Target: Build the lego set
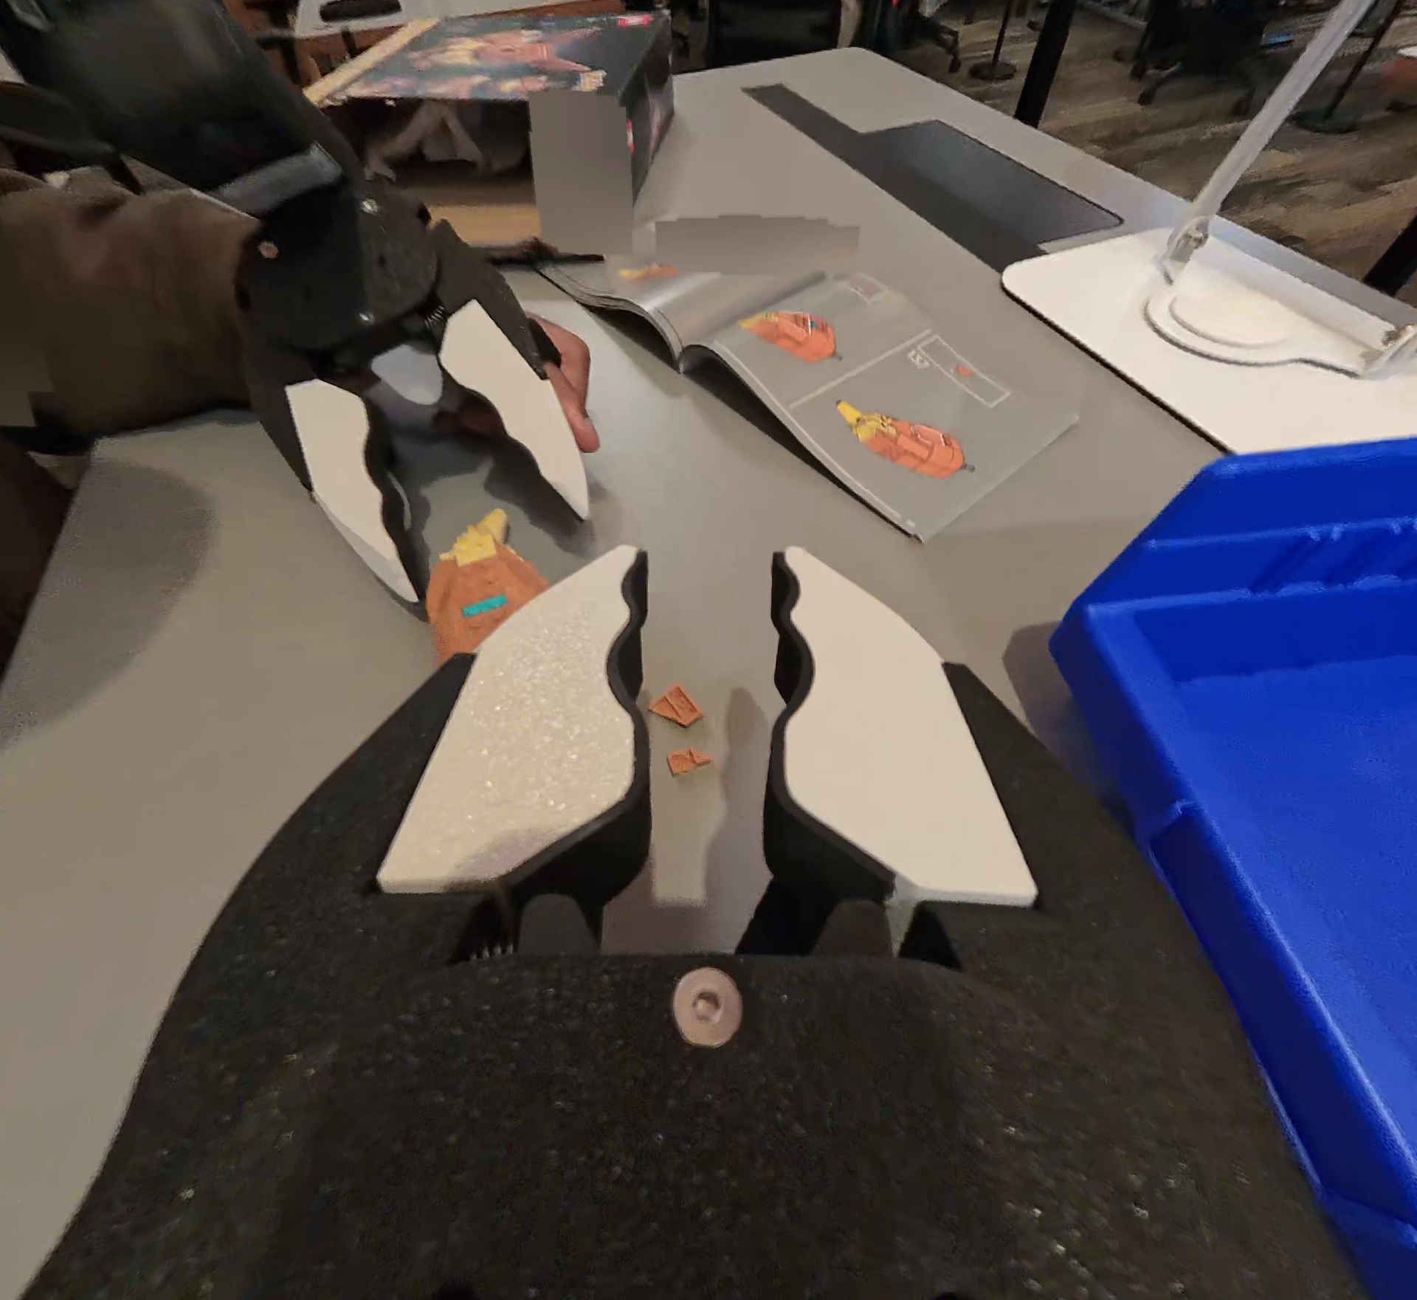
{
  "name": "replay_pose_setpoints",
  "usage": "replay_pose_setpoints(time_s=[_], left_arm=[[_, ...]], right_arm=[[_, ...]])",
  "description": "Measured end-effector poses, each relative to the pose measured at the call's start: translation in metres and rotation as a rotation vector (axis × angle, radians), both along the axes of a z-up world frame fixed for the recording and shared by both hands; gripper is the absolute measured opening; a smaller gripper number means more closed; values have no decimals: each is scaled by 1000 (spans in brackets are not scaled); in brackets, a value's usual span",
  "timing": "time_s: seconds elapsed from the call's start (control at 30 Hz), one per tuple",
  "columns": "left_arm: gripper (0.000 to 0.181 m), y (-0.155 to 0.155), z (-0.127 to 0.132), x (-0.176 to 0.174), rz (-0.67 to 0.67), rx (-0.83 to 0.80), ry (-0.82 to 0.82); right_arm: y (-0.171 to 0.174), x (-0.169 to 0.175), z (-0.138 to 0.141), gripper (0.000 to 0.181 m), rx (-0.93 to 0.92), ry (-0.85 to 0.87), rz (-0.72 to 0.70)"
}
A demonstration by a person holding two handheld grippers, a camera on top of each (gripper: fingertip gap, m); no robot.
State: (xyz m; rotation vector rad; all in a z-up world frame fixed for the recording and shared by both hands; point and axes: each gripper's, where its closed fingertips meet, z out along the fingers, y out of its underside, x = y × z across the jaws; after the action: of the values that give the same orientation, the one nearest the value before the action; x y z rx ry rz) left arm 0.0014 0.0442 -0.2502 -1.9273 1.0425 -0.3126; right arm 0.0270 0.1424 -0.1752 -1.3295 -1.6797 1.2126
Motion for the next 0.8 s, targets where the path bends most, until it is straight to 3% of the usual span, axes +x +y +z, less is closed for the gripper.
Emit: replay_pose_setpoints(time_s=[0.03, 0.33, 0.8], left_arm=[[69, 0, -1, 0, 3, -8, 1], [69, 0, 12, -4, 27, 49, -76], [64, -2, -5, -1, 6, -12, 21]], right_arm=[[3, 1, -3, 31, -8, 1, -11], [6, 0, -16, 22, -82, 15, -31], [2, 0, -44, 18, -59, -113, 8]])
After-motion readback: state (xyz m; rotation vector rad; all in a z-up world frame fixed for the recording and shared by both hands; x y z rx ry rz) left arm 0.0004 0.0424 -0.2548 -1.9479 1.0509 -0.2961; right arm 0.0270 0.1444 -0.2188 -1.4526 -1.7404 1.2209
